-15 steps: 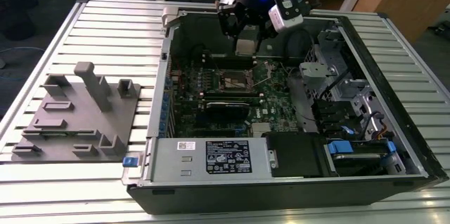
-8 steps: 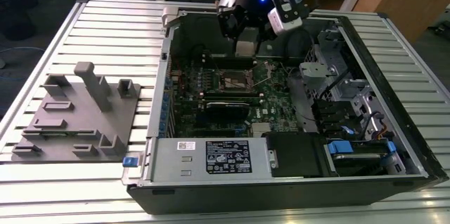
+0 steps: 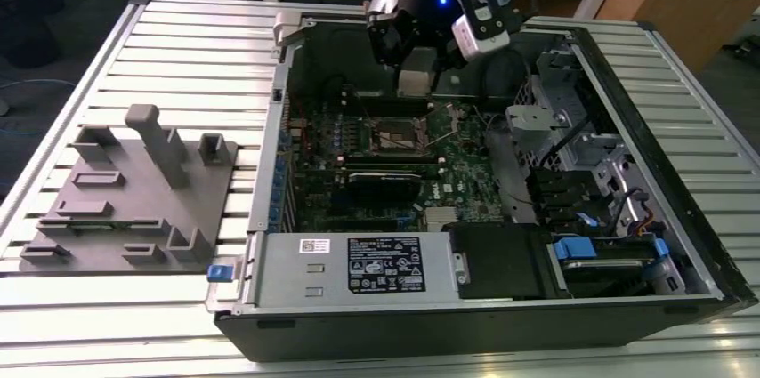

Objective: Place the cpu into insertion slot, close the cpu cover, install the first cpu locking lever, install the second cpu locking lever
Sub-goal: 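Place the cpu into insertion slot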

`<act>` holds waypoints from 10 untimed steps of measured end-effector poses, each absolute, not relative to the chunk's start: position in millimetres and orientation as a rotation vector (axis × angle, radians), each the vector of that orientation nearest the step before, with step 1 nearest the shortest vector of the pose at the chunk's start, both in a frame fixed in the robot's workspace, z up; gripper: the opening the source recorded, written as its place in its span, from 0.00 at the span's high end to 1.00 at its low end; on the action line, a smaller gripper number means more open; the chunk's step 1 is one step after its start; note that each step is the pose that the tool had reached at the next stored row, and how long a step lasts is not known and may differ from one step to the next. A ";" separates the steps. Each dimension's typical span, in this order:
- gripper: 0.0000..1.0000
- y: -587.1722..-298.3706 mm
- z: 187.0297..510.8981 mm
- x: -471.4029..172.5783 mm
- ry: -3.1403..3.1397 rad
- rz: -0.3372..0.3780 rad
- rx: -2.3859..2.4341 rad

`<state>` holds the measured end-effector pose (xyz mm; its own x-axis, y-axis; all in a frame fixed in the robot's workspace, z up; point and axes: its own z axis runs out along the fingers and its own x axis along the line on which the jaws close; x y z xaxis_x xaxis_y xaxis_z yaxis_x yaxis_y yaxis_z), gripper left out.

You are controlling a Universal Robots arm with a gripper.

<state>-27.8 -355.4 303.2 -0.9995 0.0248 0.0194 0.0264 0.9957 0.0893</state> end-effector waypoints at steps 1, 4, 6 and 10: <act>0.46 -355.4 302.5 -27.8 -3.120 -0.141 -0.040; 0.46 -355.4 298.7 -27.8 -3.120 -0.140 -0.040; 0.46 -355.4 296.1 -27.8 -3.120 -0.140 -0.040; 0.46 -355.4 295.5 -27.8 -3.120 -0.140 -0.040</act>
<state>-27.8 -355.4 295.5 -0.9995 0.0247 0.0193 0.0264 0.9956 0.0894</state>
